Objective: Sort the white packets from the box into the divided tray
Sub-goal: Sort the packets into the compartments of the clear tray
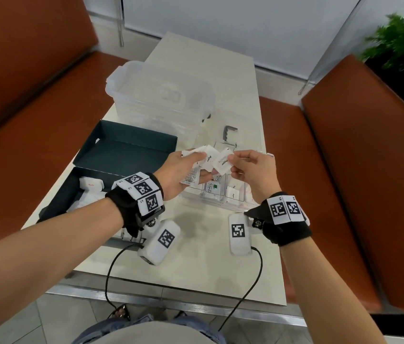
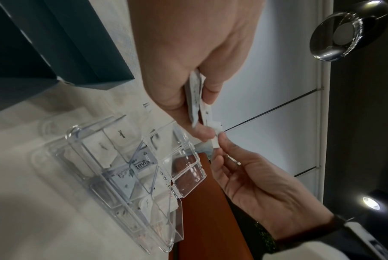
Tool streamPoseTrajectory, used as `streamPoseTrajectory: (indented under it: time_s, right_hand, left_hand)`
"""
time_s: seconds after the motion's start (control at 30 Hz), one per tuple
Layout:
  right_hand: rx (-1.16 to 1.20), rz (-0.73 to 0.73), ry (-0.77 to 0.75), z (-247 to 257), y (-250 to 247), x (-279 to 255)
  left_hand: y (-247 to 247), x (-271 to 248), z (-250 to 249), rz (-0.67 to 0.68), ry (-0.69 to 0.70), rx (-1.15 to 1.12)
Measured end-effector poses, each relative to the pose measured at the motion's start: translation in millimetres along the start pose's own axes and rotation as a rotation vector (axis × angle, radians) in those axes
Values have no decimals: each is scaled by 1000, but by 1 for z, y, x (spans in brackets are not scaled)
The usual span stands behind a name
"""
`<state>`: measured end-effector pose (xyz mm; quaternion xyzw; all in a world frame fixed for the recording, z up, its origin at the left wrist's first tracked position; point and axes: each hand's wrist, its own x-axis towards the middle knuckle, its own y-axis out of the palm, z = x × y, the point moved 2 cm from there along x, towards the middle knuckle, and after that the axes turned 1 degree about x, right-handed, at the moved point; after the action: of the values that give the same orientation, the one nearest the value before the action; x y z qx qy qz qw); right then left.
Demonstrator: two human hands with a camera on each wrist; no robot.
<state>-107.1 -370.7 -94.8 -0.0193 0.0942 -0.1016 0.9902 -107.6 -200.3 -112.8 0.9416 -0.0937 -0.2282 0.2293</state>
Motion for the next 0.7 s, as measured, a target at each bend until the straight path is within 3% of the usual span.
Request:
streamPoseTrajectory:
  time_s: [0.13, 0.53, 0.7]
  right_hand:
    - [-53, 118, -7, 4, -1, 1]
    - [-31, 182, 44, 2, -2, 4]
    - [-291, -39, -39, -4, -38, 31]
  left_hand:
    - [0, 2, 0, 16, 7, 41]
    - [9, 5, 7, 61, 29, 153]
    - [1, 6, 4, 52, 27, 167]
